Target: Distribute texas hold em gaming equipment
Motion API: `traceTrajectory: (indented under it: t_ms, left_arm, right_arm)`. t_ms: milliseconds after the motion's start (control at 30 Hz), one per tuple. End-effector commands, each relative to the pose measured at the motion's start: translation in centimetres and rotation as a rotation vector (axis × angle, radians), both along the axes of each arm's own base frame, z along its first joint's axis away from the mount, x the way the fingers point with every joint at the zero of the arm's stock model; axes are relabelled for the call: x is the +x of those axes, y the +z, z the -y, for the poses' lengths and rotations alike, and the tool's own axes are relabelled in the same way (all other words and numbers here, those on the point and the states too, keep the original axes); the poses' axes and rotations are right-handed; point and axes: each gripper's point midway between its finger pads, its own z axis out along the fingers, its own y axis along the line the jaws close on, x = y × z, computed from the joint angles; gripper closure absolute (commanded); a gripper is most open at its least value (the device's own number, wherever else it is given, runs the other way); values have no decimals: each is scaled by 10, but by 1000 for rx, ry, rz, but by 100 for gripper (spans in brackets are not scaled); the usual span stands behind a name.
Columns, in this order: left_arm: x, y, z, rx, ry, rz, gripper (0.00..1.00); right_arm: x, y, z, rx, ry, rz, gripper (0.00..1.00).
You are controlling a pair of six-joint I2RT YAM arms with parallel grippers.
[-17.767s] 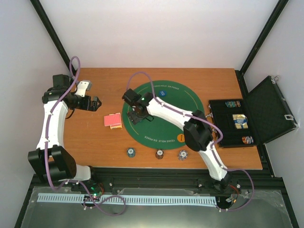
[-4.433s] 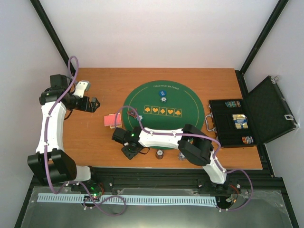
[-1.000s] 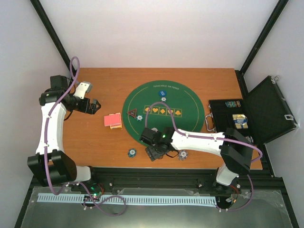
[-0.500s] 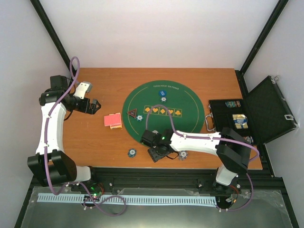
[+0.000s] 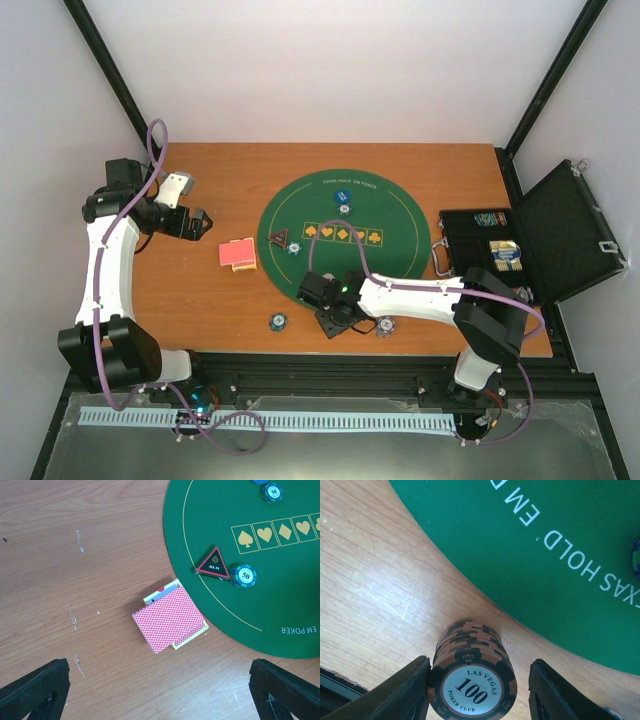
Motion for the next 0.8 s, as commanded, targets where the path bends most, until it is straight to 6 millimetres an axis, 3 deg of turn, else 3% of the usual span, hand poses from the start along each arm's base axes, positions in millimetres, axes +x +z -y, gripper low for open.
traceTrajectory:
  t_ms: [0,400,767]
  left_arm:
    - [0,19,-2,15,0,48,0]
    - [1,20,-3,17,4,49,0]
    - [2,22,-4,18,5,57,0]
  right_arm:
    - [2,-2,1,7,-7,0,47]
    - [2,5,0,16,-4,8,62]
    - [15,44,-10,43,16,68,70]
